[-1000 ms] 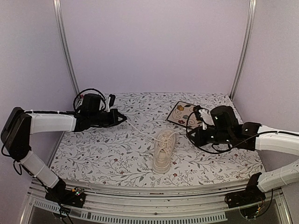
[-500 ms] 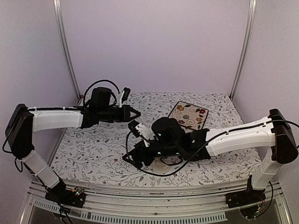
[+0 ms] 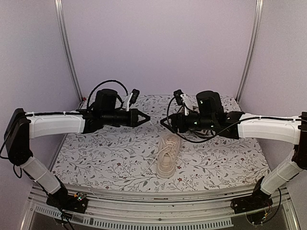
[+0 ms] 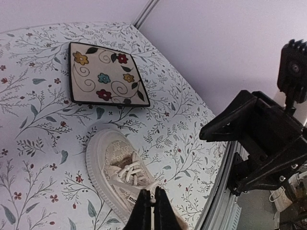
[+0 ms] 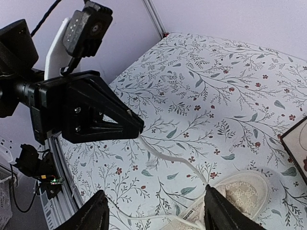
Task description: Tie the shoes
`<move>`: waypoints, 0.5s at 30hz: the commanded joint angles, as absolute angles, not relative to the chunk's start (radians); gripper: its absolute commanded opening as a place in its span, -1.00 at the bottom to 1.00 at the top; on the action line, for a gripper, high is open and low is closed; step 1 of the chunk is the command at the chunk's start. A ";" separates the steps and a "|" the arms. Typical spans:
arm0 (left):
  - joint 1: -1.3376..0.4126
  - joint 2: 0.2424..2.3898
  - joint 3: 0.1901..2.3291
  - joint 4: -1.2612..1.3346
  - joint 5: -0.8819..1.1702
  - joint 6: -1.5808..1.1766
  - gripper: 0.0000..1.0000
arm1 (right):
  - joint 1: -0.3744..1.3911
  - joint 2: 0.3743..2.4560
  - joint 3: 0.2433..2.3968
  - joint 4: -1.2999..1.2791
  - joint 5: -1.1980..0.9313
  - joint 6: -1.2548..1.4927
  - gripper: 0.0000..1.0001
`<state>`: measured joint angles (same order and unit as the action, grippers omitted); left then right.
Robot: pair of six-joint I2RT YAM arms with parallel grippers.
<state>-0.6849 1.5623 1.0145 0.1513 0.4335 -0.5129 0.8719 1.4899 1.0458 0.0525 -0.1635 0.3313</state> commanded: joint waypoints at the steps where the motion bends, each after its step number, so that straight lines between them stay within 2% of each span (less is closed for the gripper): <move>1: -0.710 1.521 1.049 0.163 0.442 -0.528 -1.00 | 0.862 1.516 1.078 0.072 -0.281 0.244 0.20; 4: -0.720 1.516 1.064 0.153 0.452 -0.525 -1.00 | 0.841 1.578 1.137 0.072 -0.358 0.200 0.09; 10: -0.735 1.511 1.091 0.111 0.453 -0.510 -1.00 | 0.840 1.685 1.244 0.037 -0.395 0.125 0.00; 15: -0.741 1.499 1.095 0.089 0.446 -0.504 -1.00 | 0.841 1.744 1.303 0.009 -0.395 0.087 -0.29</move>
